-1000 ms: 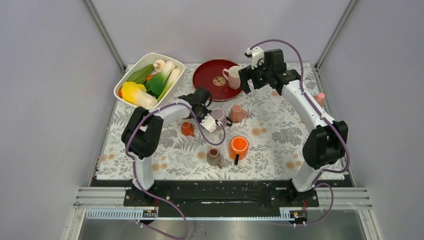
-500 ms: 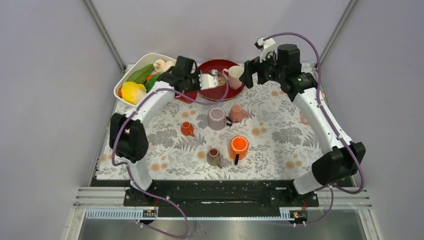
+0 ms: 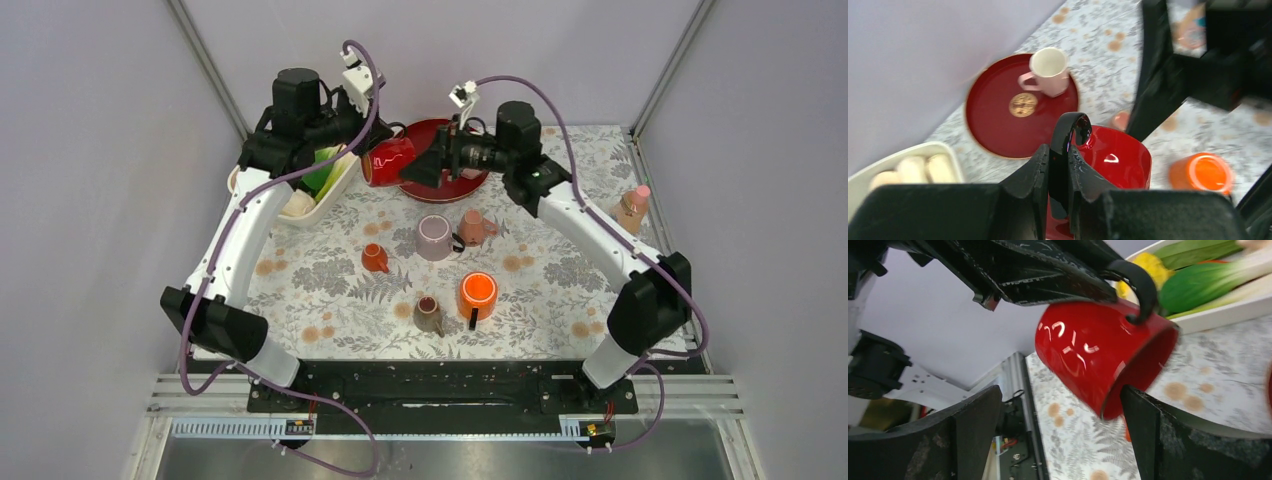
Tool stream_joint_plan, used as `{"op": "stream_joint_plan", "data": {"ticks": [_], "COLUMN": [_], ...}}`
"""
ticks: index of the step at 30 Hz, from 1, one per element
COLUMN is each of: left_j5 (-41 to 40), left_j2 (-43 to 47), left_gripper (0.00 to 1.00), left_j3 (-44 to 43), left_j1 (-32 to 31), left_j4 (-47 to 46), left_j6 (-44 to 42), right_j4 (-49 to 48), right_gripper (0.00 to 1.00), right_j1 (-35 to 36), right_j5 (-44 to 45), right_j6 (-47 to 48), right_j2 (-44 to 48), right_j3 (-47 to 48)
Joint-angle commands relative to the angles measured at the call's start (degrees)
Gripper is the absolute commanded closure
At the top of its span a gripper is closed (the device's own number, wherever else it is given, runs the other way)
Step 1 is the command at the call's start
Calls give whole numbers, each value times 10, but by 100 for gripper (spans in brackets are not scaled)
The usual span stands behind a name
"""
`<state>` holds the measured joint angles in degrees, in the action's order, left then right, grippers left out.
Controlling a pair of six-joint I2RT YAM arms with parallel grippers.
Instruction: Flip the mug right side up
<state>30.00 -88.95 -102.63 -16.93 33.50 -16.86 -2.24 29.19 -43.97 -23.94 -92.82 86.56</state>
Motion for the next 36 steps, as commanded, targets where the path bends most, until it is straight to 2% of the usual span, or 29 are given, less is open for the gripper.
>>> {"op": "stream_joint_plan", "data": {"ticks": [1,3,4,6,9,10,11,12,13,14,15,17,20,21,22,23,25,28,29,31,34,36], "left_j5": [96,119,121,120,118,112,104,92,79,68,56,42,25,19,17,14,9,16,20,25,27,30], "left_j2": [19,21,22,22,15,14,13,14,19,24,29,44,59,65,71,79,88,80,72,55,35,26], "left_gripper": [100,100,100,100,100,100,90,64,31,6,2,1,1,1,1,1,1,1,1,1,1,1], "left_j3": [-37,-37,-36,-36,-38,-38,-36,-33,-24,-11,1,28,77,98,134,154,231,291,300,306,310,311], "left_j1": [0,1,1,2,7,10,16,24,33,46,61,100,154,167,176,180,182,182,182,182,182,182], "left_j4": [-34,-39,-45,-50,-55,-55,-52,-49,-47,-48,-50,-54,-54,-56,-60,-67,-91,-109,-106,-99,-91,-85], "left_j6": [112,132,141,151,161,163,160,157,155,157,161,167,177,167,148,128,107,87,79,67,56,47], "right_j4": [-105,-122,-149,-229,-307,-299,-258,-186,-51,82,185,347,546,596,634,655,640,526,499,505,557,560], "right_gripper": [4,13,22,46,95,100,100,100,100,100,100,100,100,100,100,100,100,100,100,100,100,100], "right_j1": [25,25,26,28,30,29,27,25,24,24,24,22,21,21,21,21,22,22,22,22,23,23], "right_j5": [-26,-46,-66,-116,-163,-168,-172,-167,-144,-97,-52,42,178,220,251,275,316,349,352,354,362,367], "right_j6": [-92,-119,-143,-209,-267,-252,-207,-136,-42,64,193,329,464,495,524,556,600,629,630,628,643,665], "right_j2": [-24,-32,-35,-38,-44,-43,-42,-43,-48,-57,-77,-137,-282,-338,-403,-431,-458,-417,-415,-443,-500,-506], "right_j3": [38,41,36,24,24,29,39,58,85,127,177,287,513,622,696,741,719,561,540,568,664,662]}}
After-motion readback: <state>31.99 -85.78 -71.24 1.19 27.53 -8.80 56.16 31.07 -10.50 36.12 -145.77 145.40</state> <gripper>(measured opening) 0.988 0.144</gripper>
